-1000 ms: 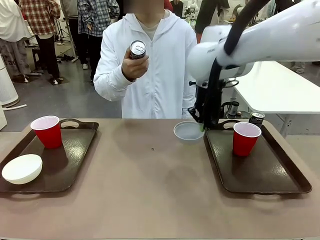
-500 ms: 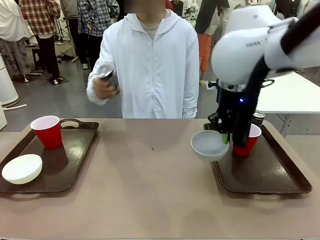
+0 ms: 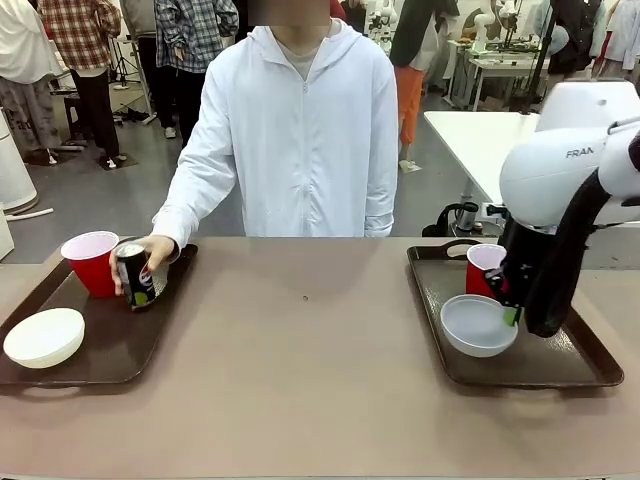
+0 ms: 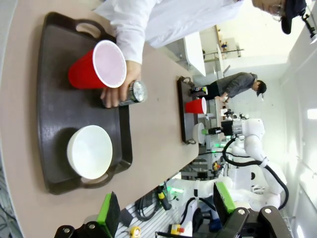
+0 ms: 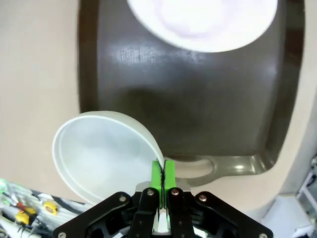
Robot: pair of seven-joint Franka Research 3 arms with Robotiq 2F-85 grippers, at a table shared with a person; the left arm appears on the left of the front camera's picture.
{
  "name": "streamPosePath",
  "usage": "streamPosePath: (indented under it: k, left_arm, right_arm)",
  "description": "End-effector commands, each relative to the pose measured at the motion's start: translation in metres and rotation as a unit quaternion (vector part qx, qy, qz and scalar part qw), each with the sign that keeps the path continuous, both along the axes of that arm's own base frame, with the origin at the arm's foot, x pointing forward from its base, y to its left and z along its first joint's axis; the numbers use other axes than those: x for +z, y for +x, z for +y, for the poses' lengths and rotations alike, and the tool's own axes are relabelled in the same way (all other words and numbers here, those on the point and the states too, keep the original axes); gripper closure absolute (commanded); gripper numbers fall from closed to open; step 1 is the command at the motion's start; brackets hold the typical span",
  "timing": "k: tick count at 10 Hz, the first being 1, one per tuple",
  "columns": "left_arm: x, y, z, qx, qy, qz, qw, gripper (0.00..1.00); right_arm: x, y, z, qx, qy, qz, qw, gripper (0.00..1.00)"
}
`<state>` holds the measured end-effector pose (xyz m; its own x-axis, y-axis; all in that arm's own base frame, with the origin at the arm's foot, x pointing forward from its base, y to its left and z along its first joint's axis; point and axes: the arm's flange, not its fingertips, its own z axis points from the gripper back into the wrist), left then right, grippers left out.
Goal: Prepare tableware on both trays.
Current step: Pick up a Picnic Bowl from the table and place it on a Handle tray.
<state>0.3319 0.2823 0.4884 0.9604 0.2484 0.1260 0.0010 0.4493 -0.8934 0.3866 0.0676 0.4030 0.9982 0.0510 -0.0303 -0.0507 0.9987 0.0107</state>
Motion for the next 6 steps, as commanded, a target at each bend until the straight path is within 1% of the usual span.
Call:
streamPosePath:
  k: [1,2,4,5,6]
  left_arm:
    - [0.003,-0.001,0.002,-0.002,-0.004,-0.005,1.0,0.0]
    - [0.003,-0.001,0.002,-0.002,-0.004,-0.005,1.0,0.0]
    - [0.003,-0.001,0.002,-0.002,-0.004,-0.005,1.0,0.0]
    - [0.003,-0.001,0.002,-0.002,-0.004,-0.005,1.0,0.0]
    - [0.003,-0.001,0.002,-0.002,-0.004,-0.005,1.0,0.0]
  right_arm:
    - [-0.012,0.019,-0.01,0.0,0.003,0.022,1.0,0.99]
    - [0.0,0.0,0.0,0.0,0.0,0.0,1.0,0.99]
    - [0.0,0.0,0.0,0.0,0.0,0.0,1.0,0.99]
    - [-0.008,0.006,-0.008,-0.003,-0.001,0.01,1.0,0.97]
    - [-0.016,0.019,-0.002,0.003,-0.006,0.02,1.0,0.97]
